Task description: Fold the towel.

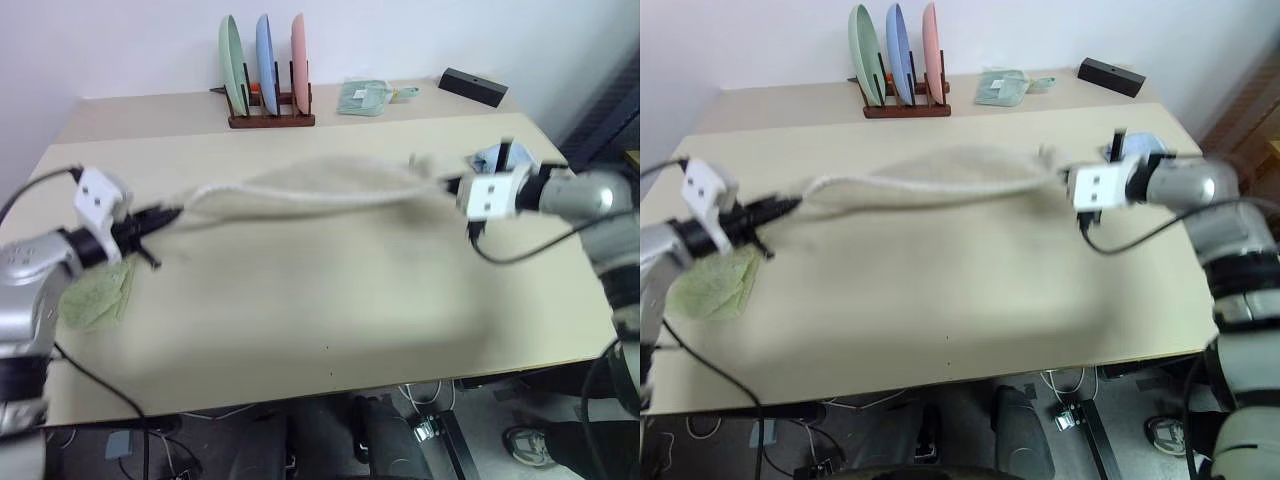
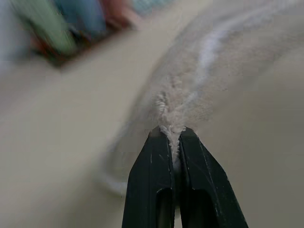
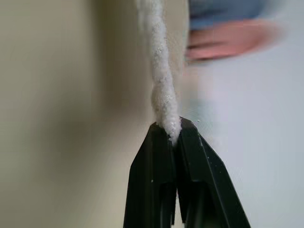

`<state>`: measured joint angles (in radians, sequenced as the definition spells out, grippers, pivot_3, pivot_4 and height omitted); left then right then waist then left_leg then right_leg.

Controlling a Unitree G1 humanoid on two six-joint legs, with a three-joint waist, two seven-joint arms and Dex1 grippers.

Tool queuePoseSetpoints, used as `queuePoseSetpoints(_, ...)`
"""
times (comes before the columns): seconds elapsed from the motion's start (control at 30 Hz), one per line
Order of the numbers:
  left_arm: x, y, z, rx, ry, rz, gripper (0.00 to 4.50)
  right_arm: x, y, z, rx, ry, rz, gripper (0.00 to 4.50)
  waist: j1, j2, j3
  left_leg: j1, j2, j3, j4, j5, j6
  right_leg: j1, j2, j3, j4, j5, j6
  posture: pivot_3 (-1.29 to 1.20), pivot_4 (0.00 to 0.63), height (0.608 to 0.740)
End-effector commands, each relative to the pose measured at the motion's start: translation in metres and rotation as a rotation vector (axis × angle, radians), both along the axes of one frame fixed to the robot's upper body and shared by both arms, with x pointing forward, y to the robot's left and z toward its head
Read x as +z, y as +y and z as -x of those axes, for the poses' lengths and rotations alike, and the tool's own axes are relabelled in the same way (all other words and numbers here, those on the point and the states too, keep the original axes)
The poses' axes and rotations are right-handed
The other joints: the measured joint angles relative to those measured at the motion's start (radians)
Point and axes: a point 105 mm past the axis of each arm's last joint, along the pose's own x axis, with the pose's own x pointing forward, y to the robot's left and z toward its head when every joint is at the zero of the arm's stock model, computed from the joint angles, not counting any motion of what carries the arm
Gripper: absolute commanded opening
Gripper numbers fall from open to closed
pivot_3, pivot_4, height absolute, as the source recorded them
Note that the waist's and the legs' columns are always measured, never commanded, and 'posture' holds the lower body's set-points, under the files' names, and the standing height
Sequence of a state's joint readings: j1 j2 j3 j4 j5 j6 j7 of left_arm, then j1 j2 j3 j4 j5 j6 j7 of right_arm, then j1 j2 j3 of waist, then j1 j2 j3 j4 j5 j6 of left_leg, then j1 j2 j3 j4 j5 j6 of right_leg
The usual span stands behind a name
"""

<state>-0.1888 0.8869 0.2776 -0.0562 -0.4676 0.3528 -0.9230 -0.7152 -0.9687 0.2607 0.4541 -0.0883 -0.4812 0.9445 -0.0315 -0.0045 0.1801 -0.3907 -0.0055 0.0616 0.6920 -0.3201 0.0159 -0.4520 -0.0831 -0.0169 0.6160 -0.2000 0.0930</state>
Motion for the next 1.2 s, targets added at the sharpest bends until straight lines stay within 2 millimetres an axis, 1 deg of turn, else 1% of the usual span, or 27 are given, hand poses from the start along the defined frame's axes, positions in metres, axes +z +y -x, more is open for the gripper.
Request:
queuePoseSetpoints(0.03,0.002,-0.005,0.022,-0.052,0.043,-0.055,0.00,0.016,-0.001,0.020,0.016,0.045,0.001,0.08,0.010,0.001,0.000,0.000,0.000,0.000,0.001,-0.003,0.006,0.001,0.000,0.000,0.000,0.000,0.000,0.00,0.150,0.740)
queuePoseSetpoints(0.1,-0.008,-0.006,0.032,-0.073,0.101,-0.077,0.00,0.007,-0.005,0.029,0.004,0.116,0.012,0.08,0.017,0.001,0.000,0.002,0.001,-0.001,0.004,-0.004,0.006,0.003,0.001,0.000,0.001,0.000,-0.001,0.00,0.150,0.740)
queuePoseSetpoints(0.17,-0.020,-0.010,0.052,-0.123,0.200,-0.087,0.00,-0.009,-0.014,0.047,-0.016,0.243,0.037,0.08,0.022,0.001,0.000,0.005,0.001,-0.002,0.005,-0.004,0.007,0.007,0.001,-0.001,0.001,-0.002,-0.004,0.00,0.150,0.740)
queuePoseSetpoints(0.23,-0.029,-0.015,0.074,-0.179,0.315,-0.076,0.00,-0.020,-0.021,0.066,-0.041,0.381,0.039,0.08,0.022,0.000,-0.001,0.004,0.001,-0.005,0.005,-0.005,0.008,0.008,0.000,-0.004,-0.001,-0.002,-0.005,0.00,0.150,0.740)
queuePoseSetpoints(0.3,-0.035,-0.015,0.089,-0.194,0.392,-0.070,0.00,-0.023,-0.026,0.085,-0.057,0.502,0.044,0.08,0.023,0.001,0.000,0.004,0.000,-0.006,0.005,-0.006,0.009,0.009,-0.004,-0.007,-0.002,-0.002,-0.005,0.00,0.150,0.740)
queuePoseSetpoints(0.37,-0.037,-0.014,0.100,-0.202,0.437,-0.058,0.00,-0.024,-0.030,0.099,-0.068,0.583,0.053,0.08,0.021,0.001,0.000,0.003,0.000,-0.006,0.006,-0.006,0.009,0.009,-0.005,-0.008,-0.002,-0.002,-0.005,0.00,0.150,0.740)
queuePoseSetpoints(0.4,-0.038,-0.015,0.105,-0.208,0.452,-0.052,0.00,-0.024,-0.031,0.102,-0.072,0.602,0.059,0.08,0.021,0.001,0.000,0.003,0.000,-0.007,0.006,-0.006,0.008,0.009,-0.005,-0.008,-0.002,-0.002,-0.005,0.00,0.150,0.740)
queuePoseSetpoints(0.47,-0.040,-0.016,0.111,-0.209,0.473,-0.048,0.00,-0.021,-0.031,0.103,-0.074,0.593,0.065,0.08,0.019,0.001,-0.001,0.004,0.000,-0.007,0.006,-0.005,0.008,0.010,-0.005,-0.009,-0.002,-0.002,-0.006,0.00,0.150,0.740)
queuePoseSetpoints(0.5,-0.040,-0.016,0.113,-0.204,0.471,-0.049,0.00,-0.018,-0.029,0.100,-0.072,0.564,0.056,0.08,0.019,0.001,-0.001,0.005,0.000,-0.007,0.006,-0.005,0.008,0.011,-0.004,-0.009,-0.002,-0.003,-0.007,0.00,0.150,0.740)
queuePoseSetpoints(0.57,-0.040,-0.014,0.109,-0.169,0.448,-0.026,0.00,-0.010,-0.022,0.089,-0.056,0.504,0.026,0.08,0.019,0.001,-0.001,0.006,0.000,-0.007,0.006,-0.005,0.008,0.011,-0.004,-0.009,-0.002,-0.004,-0.008,0.00,0.150,0.740)
queuePoseSetpoints(0.63,-0.037,-0.014,0.102,-0.146,0.417,0.001,0.00,-0.004,-0.015,0.077,-0.038,0.459,0.008,0.08,0.019,0.001,-0.001,0.006,0.000,-0.007,0.006,-0.005,0.008,0.011,-0.002,-0.009,-0.002,-0.004,-0.008,0.00,0.150,0.740)
queuePoseSetpoints(0.73,-0.037,-0.009,0.090,-0.090,0.388,0.042,0.00,0.000,-0.008,0.062,-0.022,0.418,-0.003,0.08,0.022,0.001,-0.001,0.005,0.000,-0.007,0.006,-0.005,0.008,0.011,-0.001,-0.009,-0.002,-0.004,-0.008,0.00,0.150,0.740)
queuePoseSetpoints(0.87,-0.046,-0.003,0.078,-0.054,0.377,0.036,0.00,-0.002,0.001,0.032,-0.012,0.362,-0.003,0.08,0.019,0.001,-0.001,0.004,0.000,-0.007,0.006,-0.005,0.008,0.010,-0.001,-0.010,-0.002,-0.004,-0.008,0.00,0.150,0.740)
queuePoseSetpoints(0.93,-0.048,-0.001,0.069,-0.036,0.360,0.034,0.00,-0.005,0.005,0.019,-0.007,0.342,0.010,0.08,0.019,0.001,-0.001,0.004,0.000,-0.007,0.006,-0.005,0.008,0.010,-0.001,-0.010,-0.002,-0.004,-0.008,0.00,0.150,0.740)
queuePoseSetpoints(1.03,-0.049,0.000,0.055,-0.015,0.337,0.044,0.00,-0.007,0.009,0.005,-0.007,0.337,0.004,0.08,0.021,0.001,-0.001,0.004,0.000,-0.008,0.007,-0.005,0.007,0.010,-0.001,-0.010,-0.002,-0.003,-0.007,0.00,0.150,0.740)
queuePoseSetpoints(1.2,-0.052,0.000,0.042,0.003,0.315,0.051,0.00,-0.012,0.011,-0.016,-0.024,0.308,-0.020,0.08,0.016,0.001,-0.001,0.004,-0.001,-0.007,0.006,-0.003,0.003,0.010,-0.001,-0.010,-0.002,-0.002,-0.004,0.00,0.150,0.740)
